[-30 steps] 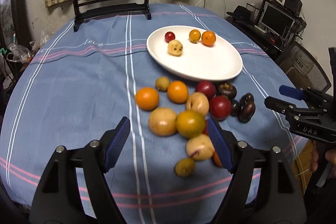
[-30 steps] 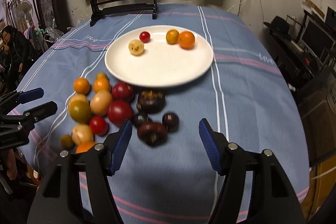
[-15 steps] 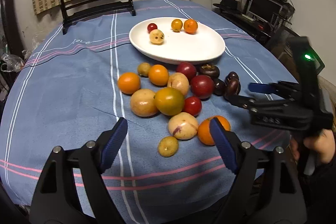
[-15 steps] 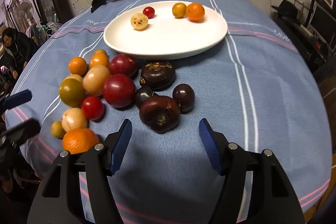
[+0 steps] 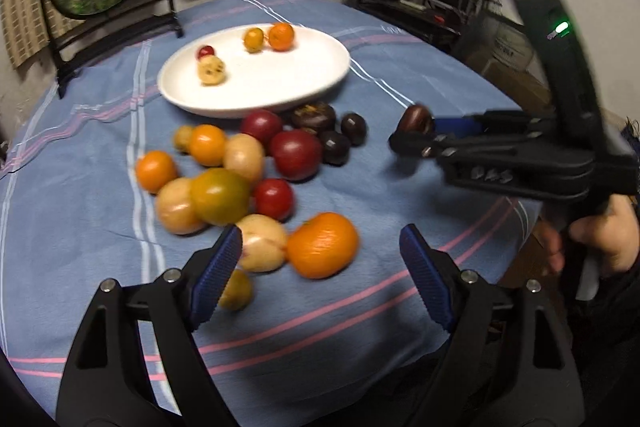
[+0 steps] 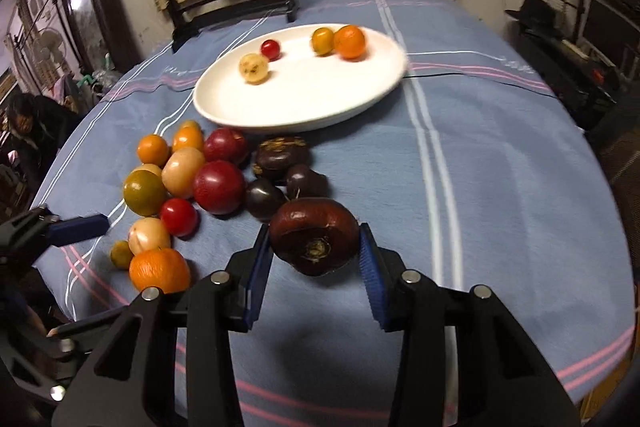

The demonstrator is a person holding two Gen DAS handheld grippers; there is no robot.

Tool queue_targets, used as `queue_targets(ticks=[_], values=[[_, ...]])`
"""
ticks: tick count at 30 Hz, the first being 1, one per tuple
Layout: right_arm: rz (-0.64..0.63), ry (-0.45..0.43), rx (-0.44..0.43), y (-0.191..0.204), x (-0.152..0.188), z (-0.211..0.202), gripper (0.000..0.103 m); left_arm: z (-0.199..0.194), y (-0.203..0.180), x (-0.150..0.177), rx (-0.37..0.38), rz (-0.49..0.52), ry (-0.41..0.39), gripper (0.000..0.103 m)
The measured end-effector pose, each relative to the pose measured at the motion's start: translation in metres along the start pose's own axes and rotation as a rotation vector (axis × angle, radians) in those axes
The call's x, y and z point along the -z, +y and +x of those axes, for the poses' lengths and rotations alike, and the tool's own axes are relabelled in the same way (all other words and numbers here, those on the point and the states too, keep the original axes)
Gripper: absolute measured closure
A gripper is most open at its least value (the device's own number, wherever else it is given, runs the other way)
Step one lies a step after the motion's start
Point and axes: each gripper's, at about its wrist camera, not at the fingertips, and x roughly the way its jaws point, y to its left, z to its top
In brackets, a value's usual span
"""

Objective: Organize fruits
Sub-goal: 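Grasp a tangerine with the left tool while the right tool grasps a dark purple fruit, then place the tangerine and dark purple fruit on the white plate, opening both tools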

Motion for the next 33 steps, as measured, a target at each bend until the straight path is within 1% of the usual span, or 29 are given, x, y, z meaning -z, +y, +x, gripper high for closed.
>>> queue_targets(ticks=[2,4,5,6,7,8,13,15,18,21,27,33], values=[[0.006,-0.007,0.005,-0.006,0.005,-0.006,0.06,0.01,-0.004,0.0,0.0,0.0,0.024,0.026],[0.013,-0.007,0.001,-0.01,0.01,-0.01,0.06,0.019,-0.005,0.0,-0.006,-0.013,0.05,0.036],[0.013,-0.006,-0.004,-0.011,0.012,-0.01,0.06,0.02,-0.007,0.0,-0.022,-0.016,0.042,0.038],[0.014,-0.004,-0.01,-0.012,0.014,-0.01,0.06,0.022,-0.008,0.0,-0.024,-0.016,0.048,0.049],[0.015,-0.002,-0.015,-0.013,0.014,-0.01,0.06,0.025,-0.008,0.0,-0.037,-0.019,0.058,0.056],[0.016,0.0,-0.02,-0.013,0.015,-0.009,0.06,0.027,-0.008,0.0,-0.05,-0.022,0.058,0.059],[0.015,0.01,-0.045,-0.011,0.019,-0.006,0.059,0.025,-0.01,0.003,-0.07,-0.027,0.06,0.059],[0.012,0.005,-0.049,-0.009,0.019,-0.006,0.059,0.023,-0.003,0.003,-0.047,-0.064,0.057,0.061],[0.002,0.0,-0.05,-0.005,0.018,-0.007,0.059,0.019,0.002,0.003,-0.023,-0.093,0.051,0.061],[-0.002,-0.001,-0.044,-0.004,0.015,-0.007,0.059,0.013,0.005,0.0,-0.03,-0.095,0.031,0.061],[-0.009,-0.009,-0.034,-0.001,0.006,-0.006,0.059,0.004,0.017,-0.006,0.002,-0.123,0.005,0.061],[-0.025,-0.007,-0.041,0.007,-0.004,-0.001,0.059,-0.008,0.033,-0.017,0.002,-0.145,-0.034,0.061]])
